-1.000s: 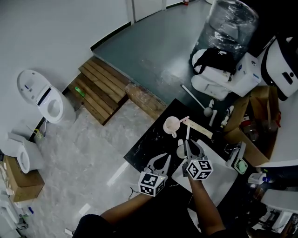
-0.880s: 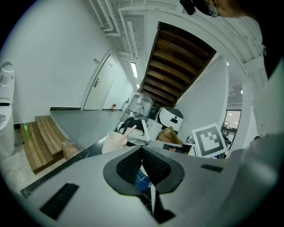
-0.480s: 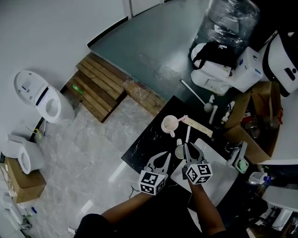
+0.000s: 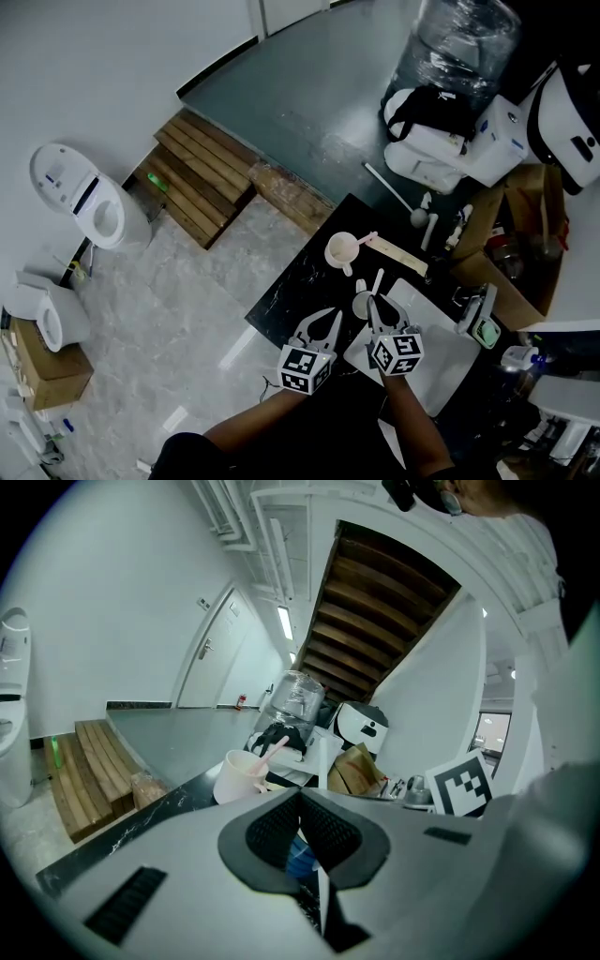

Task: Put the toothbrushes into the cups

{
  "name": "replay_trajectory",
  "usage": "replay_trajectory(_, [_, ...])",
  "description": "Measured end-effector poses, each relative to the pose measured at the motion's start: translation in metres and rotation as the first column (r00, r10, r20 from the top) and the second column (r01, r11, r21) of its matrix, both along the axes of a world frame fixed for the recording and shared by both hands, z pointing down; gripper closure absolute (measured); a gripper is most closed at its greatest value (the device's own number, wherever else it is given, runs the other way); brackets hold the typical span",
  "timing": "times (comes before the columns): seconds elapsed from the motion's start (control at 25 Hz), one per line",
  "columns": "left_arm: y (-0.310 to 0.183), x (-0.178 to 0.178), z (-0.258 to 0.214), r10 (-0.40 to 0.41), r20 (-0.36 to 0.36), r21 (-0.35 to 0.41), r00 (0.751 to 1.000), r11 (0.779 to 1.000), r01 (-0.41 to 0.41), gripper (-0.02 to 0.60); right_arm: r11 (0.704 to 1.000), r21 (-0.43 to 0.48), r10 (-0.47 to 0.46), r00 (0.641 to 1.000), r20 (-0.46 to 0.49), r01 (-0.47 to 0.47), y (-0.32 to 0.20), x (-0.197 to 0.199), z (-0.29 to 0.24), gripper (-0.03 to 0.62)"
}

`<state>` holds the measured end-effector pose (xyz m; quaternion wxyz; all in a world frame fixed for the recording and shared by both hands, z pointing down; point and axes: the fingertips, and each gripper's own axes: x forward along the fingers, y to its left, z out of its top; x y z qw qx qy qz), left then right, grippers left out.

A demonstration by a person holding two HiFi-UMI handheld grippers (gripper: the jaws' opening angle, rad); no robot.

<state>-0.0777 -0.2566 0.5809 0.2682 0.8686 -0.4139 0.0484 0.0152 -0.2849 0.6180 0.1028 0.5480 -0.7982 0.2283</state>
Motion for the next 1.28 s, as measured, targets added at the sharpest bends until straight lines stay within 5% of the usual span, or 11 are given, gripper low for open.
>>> replay_trajectory(0.4, [0.007,-0.011,-0.009,-0.021,0.006,0.034,1.0,0.999,0.02,0.568,0.999,-0.051,-0.006,1.0,-0.004,0.006,0.013,-0.003,0.009,0.523])
replay_trajectory(0.72, [0.018,-0.022,-0.022,-0.028,0.014,0.074,1.0,0.997,0.026,0.568,1.0,-0.008,0.006,1.0,0.0,-0.006,0.024,-0.008,-0.011,0.522])
replay_trajectory(1.28, [0.083,-0.026,-0.061,0.018,-0.026,0.152,1.0,0.988,-0.014,0.568,0.98,0.188,0.078,0.994,-0.074,-0.063,0.1,-0.022,-0.106,0.552])
